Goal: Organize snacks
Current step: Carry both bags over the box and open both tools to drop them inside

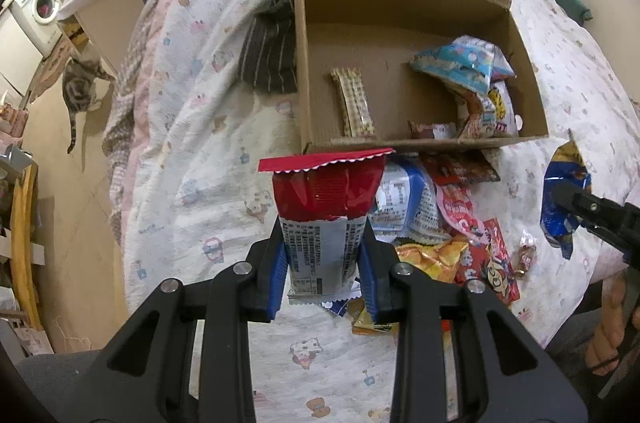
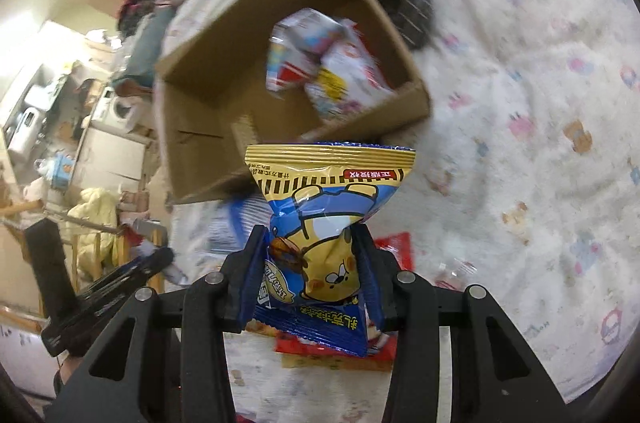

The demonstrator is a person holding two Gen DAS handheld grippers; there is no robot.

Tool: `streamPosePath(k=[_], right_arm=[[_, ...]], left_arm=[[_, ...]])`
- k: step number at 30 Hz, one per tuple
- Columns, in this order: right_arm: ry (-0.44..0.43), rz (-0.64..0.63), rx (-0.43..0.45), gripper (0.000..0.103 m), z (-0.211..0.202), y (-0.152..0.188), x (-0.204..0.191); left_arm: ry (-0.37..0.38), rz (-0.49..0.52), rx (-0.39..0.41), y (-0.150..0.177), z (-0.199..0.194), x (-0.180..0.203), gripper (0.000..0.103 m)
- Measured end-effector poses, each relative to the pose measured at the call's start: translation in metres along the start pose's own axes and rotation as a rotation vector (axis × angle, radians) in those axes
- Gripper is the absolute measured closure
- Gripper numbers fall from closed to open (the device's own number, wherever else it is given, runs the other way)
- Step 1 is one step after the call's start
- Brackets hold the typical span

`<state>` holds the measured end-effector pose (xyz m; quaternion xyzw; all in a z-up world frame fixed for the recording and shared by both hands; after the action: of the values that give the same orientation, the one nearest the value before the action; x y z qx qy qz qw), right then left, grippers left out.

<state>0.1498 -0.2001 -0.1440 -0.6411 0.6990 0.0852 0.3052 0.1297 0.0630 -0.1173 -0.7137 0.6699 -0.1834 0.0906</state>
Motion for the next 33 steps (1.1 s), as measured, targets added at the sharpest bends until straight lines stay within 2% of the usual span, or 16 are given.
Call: streamPosePath(k=[4,12,18,23,28,33], right_arm=[[-0.028,-0.071,0.070,0.058,-0.013,-0.007,-0.027],[-0.043,-0.180,0.164,0.058,-0.023,-0.044,-0.067],[-0.062,-0.165,0.191,0.058,-0.021,-0.076,-0.071],[-0.056,-0.193,0.209,0.058,-0.013,-0.099,-0.080],[-0.052,-0.202,0.212,0.058,0.001,-0.118,-0.087],[-0.061,-0.187,0.217,0.058,0.014,-0.132,-0.090]], left_arm=[[0.001,-0.001,0.027,-0.013,-0.009,0.001,0.076],[0.008,0.013,0.057,-0.057,-0.014,0.007,0.076],[0.001,0.044,0.098,-0.097,-0.016,0.017,0.076],[0.030,0.044,0.122,-0.125,-0.011,0.030,0.075],[0.051,0.042,0.144,-0.146,-0.002,0.041,0.075],[0.038,0.115,0.161,-0.149,0.021,0.049,0.075]])
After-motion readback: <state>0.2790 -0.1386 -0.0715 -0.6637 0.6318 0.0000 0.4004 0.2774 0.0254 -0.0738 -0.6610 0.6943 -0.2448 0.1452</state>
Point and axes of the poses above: each gripper's, at about its wrist camera, not at the fingertips, and z roughly the way its jaws point, x to its right, y to its underside, the point moved 7 cm from there along z, roughly the way its jaws point, and after that the axes turned 4 degrees about y, right-handed, at the moved point
